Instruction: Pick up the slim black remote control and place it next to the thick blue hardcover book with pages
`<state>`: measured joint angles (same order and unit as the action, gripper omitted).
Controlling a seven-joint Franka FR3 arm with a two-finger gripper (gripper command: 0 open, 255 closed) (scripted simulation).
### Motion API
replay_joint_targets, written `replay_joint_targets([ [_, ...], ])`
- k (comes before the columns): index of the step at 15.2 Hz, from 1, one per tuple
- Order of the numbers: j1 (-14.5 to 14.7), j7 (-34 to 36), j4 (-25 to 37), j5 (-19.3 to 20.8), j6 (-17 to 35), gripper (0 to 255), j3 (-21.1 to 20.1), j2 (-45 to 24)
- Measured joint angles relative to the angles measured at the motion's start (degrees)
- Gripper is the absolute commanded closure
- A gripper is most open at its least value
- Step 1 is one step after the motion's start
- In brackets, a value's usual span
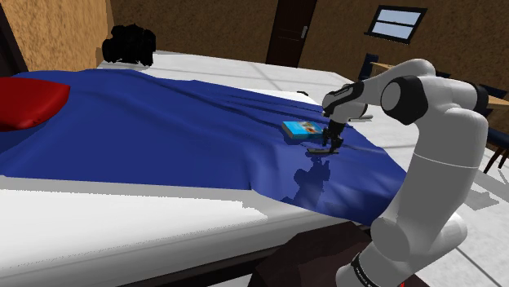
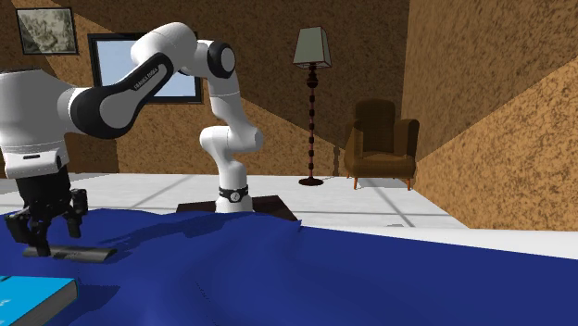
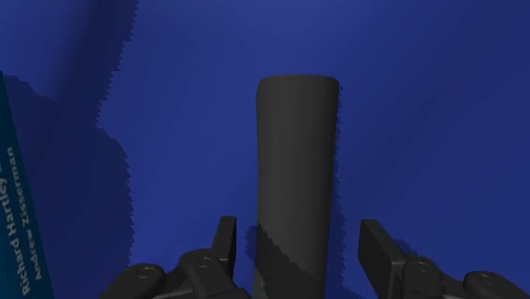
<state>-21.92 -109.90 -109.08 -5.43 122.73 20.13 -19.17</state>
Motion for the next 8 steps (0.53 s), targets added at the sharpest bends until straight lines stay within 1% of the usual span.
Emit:
replay_joint_targets([
  [5,0.0,0.0,0.0,0.0,0.0,0,0.0,0.0],
  [8,0.2,0.4,2.3,0.6,-3.5,0,0.2,1.3],
])
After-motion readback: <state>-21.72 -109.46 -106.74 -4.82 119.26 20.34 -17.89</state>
